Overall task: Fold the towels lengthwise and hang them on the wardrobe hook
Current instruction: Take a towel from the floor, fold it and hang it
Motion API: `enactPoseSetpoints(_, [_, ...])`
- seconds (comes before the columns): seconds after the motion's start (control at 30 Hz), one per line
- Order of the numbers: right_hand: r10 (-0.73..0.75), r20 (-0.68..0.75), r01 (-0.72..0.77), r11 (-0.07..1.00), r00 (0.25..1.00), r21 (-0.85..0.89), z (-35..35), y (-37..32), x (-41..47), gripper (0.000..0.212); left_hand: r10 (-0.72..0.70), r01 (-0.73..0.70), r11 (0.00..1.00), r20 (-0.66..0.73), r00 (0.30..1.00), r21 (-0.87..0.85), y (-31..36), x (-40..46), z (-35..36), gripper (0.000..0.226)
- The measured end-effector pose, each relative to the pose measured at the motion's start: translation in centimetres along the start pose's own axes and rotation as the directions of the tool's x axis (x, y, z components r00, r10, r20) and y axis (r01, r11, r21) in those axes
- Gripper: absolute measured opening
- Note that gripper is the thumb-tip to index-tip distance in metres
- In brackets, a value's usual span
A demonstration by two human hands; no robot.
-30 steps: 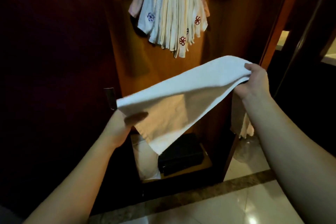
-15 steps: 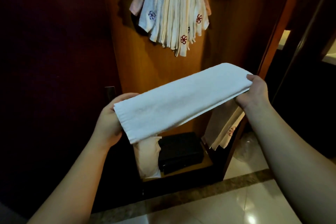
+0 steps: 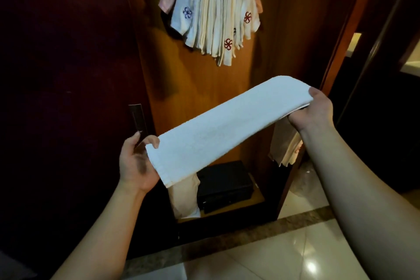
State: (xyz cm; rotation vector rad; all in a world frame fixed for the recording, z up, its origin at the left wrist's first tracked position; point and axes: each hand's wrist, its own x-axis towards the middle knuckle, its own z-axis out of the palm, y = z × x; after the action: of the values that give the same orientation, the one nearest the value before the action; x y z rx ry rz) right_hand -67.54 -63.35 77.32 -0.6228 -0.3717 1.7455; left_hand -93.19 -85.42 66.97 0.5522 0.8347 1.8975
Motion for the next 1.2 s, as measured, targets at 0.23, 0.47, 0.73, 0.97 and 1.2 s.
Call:
enactPoseSetpoints(0.23, [0.0, 0.163, -0.015, 0.995, 0.987, 0.096, 2.6, -0.4, -3.4, 0.018, -0.178, 0.177, 0.984, -0.254, 0.951, -0.027, -4.5, 2.1, -1.2, 0.03])
enactPoseSetpoints(0.47, [0.055, 0.346, -0.072, 0.997, 0.937, 0.035, 5.5, 0.8, -7.0, 0.042, -0.284, 0.396, 0.873, -0.364, 0.887, 0.285, -10.5, 3.3, 0.4, 0.05])
enactPoseSetpoints(0.73, [0.092, 0.441, -0.053, 0.994, 0.893, -0.098, 6.7, 2.7, -7.5, 0.048, -0.238, 0.36, 0.752, -0.282, 0.929, 0.552, -11.9, 3.4, 3.1, 0.06])
enactPoseSetpoints(0.97, [0.018, 0.428, 0.074, 0.978, 0.903, -0.197, 7.9, 4.0, -7.5, 0.047, 0.422, -0.183, 0.71, -0.203, 0.883, 0.68, -7.8, -0.2, 10.4, 0.025])
enactPoseSetpoints(1.2, [-0.009, 0.431, 0.179, 0.918, 0.902, -0.355, 9.7, 4.9, -8.5, 0.017, 0.335, -0.399, 0.699, 0.221, 0.916, 0.594, -7.3, -2.8, 15.5, 0.096])
